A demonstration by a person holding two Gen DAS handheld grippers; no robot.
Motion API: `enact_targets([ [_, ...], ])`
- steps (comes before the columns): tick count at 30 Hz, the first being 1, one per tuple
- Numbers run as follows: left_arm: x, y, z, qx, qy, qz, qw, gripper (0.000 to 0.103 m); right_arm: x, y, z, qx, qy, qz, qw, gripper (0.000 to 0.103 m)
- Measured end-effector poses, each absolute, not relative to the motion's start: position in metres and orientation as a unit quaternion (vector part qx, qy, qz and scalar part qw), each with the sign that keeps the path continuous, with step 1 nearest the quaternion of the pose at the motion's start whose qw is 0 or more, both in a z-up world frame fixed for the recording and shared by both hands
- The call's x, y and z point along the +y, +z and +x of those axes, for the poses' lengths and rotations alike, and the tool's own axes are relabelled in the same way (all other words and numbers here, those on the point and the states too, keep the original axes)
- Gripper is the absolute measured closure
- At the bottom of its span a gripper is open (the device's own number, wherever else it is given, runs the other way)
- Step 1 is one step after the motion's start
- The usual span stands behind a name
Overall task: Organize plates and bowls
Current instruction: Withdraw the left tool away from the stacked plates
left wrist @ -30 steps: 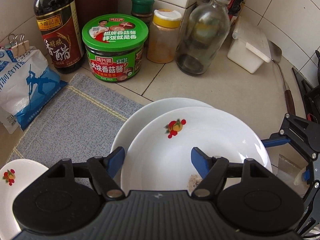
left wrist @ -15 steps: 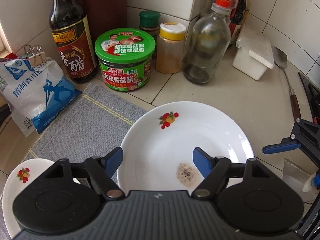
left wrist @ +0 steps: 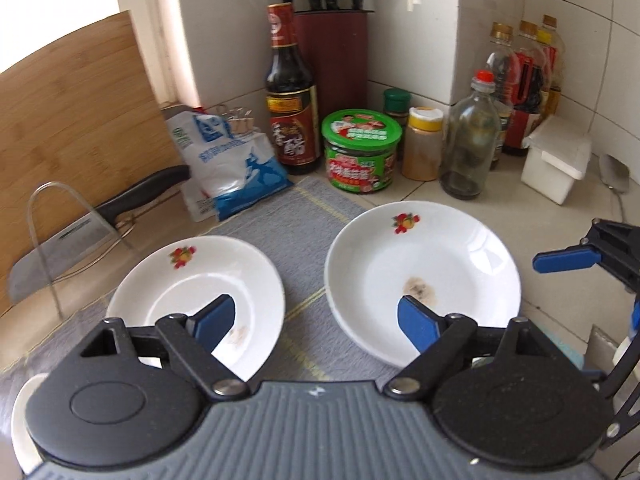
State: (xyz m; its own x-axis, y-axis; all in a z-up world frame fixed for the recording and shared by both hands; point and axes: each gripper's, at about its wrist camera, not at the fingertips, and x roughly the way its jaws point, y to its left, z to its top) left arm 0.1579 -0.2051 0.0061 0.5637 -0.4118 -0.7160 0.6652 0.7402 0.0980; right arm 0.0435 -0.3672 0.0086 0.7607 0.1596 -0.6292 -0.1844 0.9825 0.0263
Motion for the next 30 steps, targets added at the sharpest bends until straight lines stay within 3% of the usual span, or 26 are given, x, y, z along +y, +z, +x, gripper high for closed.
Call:
enact_targets([
  [10, -0.14, -0.045, 0.153, 0.403, -0.178, 0.138, 0.887, 0.011, -0.338, -0.003, 0.058, 0.357, 0.124, -0.019, 0.926, 0.0],
  [24, -0.131, -0.081, 0.194, 0.407, -0.191, 0.1, 0.888, 0.011, -0.313, -0.004, 0.082, 0.388, 0.096, -0.046, 0.915, 0.0],
  [30, -0.13, -0.085, 0.208, 0.4, -0.195, 0.096, 0.89, 0.001, -0.309, -0.002, 0.104, 0.395, 0.102, -0.054, 0.911, 0.0],
])
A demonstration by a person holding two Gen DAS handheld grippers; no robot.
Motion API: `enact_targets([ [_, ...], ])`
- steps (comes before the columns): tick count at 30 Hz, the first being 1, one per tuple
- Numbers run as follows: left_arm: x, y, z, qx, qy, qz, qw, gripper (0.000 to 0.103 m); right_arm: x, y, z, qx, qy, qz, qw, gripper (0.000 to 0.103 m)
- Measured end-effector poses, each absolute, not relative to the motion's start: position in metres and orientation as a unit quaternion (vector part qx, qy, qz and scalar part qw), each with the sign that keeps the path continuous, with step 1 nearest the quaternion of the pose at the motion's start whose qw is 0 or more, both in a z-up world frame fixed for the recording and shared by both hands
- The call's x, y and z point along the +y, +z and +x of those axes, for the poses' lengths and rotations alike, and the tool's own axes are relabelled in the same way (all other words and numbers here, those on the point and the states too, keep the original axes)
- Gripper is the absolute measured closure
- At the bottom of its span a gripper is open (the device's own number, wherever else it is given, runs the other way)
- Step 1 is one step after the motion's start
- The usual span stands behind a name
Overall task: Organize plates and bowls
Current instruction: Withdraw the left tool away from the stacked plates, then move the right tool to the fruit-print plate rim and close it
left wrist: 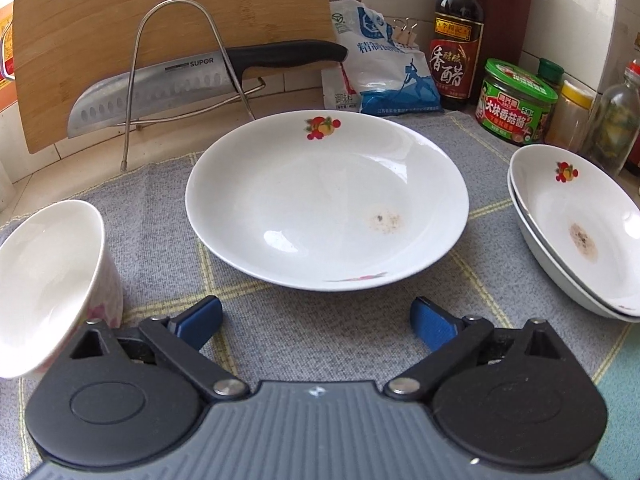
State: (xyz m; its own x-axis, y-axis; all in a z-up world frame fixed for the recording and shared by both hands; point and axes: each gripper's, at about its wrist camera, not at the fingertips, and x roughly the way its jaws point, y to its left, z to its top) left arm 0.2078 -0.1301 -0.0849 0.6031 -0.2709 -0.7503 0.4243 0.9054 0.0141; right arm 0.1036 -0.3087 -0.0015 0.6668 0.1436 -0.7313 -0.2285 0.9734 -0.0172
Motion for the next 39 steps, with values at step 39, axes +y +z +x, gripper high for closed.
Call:
enact_targets([
  [39, -0.139, -0.089, 0.222, 0.37, -0.219, 0.097, 0.898, 0.0, -0.29, -0.057, 0.359, 0.508, 0.343, -0.13, 0.779, 0.0],
])
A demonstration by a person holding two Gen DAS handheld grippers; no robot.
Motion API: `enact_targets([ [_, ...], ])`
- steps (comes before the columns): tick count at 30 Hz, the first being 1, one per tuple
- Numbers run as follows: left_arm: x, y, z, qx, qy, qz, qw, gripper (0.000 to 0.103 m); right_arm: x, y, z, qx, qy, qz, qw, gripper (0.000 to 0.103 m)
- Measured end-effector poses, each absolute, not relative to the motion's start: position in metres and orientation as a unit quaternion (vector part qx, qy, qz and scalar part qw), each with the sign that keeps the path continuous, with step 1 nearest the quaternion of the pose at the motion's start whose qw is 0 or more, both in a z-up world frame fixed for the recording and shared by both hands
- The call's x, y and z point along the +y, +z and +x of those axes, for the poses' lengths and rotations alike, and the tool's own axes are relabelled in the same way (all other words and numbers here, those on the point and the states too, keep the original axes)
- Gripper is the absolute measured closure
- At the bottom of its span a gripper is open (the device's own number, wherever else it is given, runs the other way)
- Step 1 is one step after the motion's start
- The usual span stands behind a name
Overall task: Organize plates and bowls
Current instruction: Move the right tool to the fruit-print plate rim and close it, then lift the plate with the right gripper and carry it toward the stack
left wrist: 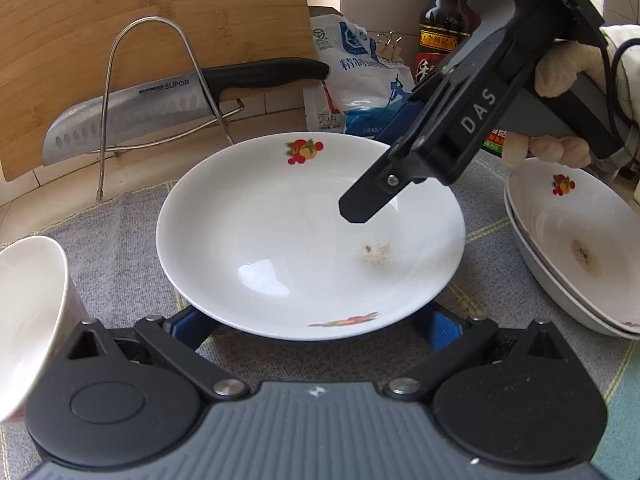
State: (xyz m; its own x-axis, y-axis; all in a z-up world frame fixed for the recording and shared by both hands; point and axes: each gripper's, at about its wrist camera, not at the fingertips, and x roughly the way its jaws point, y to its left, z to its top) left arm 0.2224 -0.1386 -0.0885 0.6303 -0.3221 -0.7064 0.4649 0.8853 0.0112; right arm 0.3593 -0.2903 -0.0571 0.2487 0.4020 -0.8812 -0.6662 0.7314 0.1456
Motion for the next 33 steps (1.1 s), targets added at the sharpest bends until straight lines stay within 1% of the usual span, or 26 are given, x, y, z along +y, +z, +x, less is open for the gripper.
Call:
enact_targets([
  [9, -0.14, -0.089, 0.223, 0.368, -0.204, 0.088, 0.903, 0.0, -0.279, -0.069, 0.386, 0.526, 0.385, -0.116, 0.75, 0.0],
  [23, -0.138, -0.089, 0.221, 0.359, -0.213, 0.092, 0.904, 0.0, -0.262, -0.07, 0.407, 0.539, 0.415, -0.128, 0.722, 0.0],
  [33, -0.139, -0.087, 0.219, 0.358, -0.216, 0.095, 0.904, 0.0, -0.263, -0.069, 0.418, 0.563, 0.423, -0.106, 0.702, 0.0],
])
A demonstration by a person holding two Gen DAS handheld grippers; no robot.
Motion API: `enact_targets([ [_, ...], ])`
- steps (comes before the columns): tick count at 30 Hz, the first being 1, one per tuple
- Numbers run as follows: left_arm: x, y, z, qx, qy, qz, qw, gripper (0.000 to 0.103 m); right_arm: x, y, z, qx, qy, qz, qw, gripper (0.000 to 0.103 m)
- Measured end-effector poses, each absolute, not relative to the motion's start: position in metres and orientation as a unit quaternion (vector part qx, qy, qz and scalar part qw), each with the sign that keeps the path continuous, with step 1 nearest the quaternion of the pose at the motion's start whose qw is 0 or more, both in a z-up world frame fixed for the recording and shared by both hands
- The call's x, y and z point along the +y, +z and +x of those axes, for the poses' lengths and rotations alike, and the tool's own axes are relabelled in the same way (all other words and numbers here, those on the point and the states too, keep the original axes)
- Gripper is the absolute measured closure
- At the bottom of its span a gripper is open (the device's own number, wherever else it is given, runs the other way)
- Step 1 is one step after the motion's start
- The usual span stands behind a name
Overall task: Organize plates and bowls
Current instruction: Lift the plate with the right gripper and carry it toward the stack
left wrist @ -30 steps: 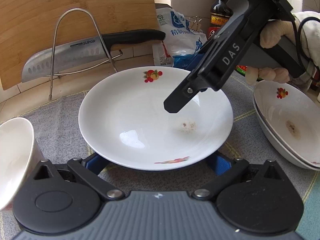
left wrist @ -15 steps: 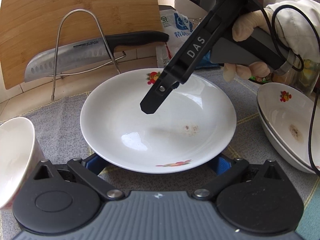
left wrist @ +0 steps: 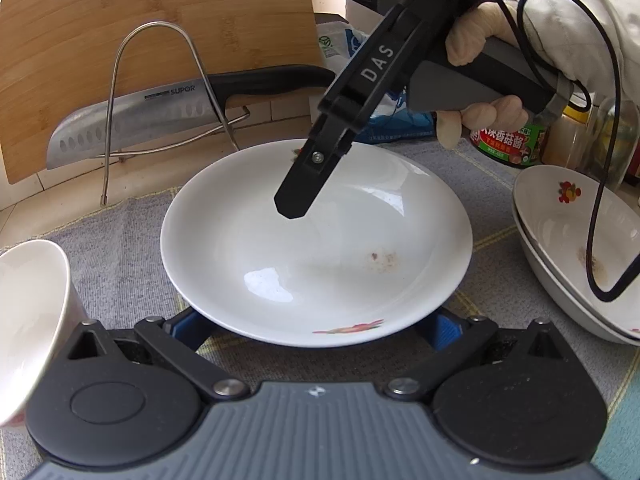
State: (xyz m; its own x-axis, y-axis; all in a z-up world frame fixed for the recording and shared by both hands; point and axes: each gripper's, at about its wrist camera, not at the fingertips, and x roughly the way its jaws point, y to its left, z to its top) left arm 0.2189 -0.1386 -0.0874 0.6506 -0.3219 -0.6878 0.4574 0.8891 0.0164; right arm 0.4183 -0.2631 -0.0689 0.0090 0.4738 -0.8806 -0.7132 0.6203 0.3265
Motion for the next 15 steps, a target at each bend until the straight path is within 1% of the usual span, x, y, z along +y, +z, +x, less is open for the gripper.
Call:
enact_targets([
  [15, -0.136, -0.08, 0.214, 0.369, -0.23, 0.113, 0.893, 0.002, -0.262, -0.066, 0.405, 0.566, 0.415, -0.098, 0.706, 0.0],
])
